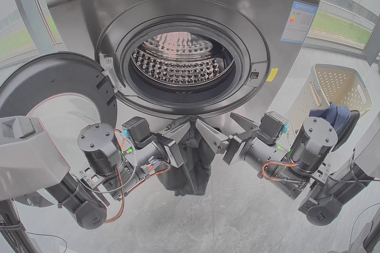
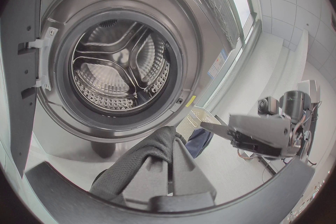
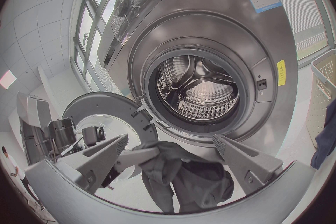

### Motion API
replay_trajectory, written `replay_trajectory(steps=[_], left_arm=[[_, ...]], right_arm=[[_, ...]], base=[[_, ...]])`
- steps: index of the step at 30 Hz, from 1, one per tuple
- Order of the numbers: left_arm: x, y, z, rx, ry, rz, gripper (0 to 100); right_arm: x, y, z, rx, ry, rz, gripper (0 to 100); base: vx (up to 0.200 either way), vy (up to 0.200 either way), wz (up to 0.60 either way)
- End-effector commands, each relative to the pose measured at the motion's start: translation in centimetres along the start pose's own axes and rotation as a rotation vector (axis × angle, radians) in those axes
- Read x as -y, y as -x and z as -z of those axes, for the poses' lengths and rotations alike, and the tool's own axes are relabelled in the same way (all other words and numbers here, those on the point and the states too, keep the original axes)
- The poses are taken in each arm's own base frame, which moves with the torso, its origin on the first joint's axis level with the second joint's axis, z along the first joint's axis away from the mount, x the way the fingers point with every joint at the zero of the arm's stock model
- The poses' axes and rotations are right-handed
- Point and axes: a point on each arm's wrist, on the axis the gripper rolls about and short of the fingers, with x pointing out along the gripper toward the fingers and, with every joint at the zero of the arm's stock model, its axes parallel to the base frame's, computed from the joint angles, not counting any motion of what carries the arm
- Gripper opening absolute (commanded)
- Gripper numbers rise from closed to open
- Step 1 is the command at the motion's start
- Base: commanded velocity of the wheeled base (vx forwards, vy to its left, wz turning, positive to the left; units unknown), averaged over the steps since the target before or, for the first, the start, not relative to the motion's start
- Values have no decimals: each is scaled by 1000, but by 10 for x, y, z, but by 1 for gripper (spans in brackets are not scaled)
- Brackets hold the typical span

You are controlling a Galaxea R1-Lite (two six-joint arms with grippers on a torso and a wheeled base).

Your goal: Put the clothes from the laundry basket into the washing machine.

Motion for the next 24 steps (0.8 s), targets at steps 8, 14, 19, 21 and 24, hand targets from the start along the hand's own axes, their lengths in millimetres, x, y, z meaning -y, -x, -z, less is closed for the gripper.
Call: replay_trajectory(steps=[8,14,19,21,24], left_arm=[[2,3,-21,73,0,1,0],[12,15,-40,122,-6,35,0],[16,33,-51,136,-13,53,0],[17,39,-52,128,-16,66,0],[19,46,-53,125,-21,83,0]], right_arm=[[20,15,6,-48,49,56,100],[32,11,8,-51,57,92,100],[33,13,15,-79,59,96,100],[32,14,17,-91,62,93,100],[32,18,21,-111,89,93,100]], base=[[0,0,0],[0,0,0],[0,0,0],[0,0,0],[0,0,0]])
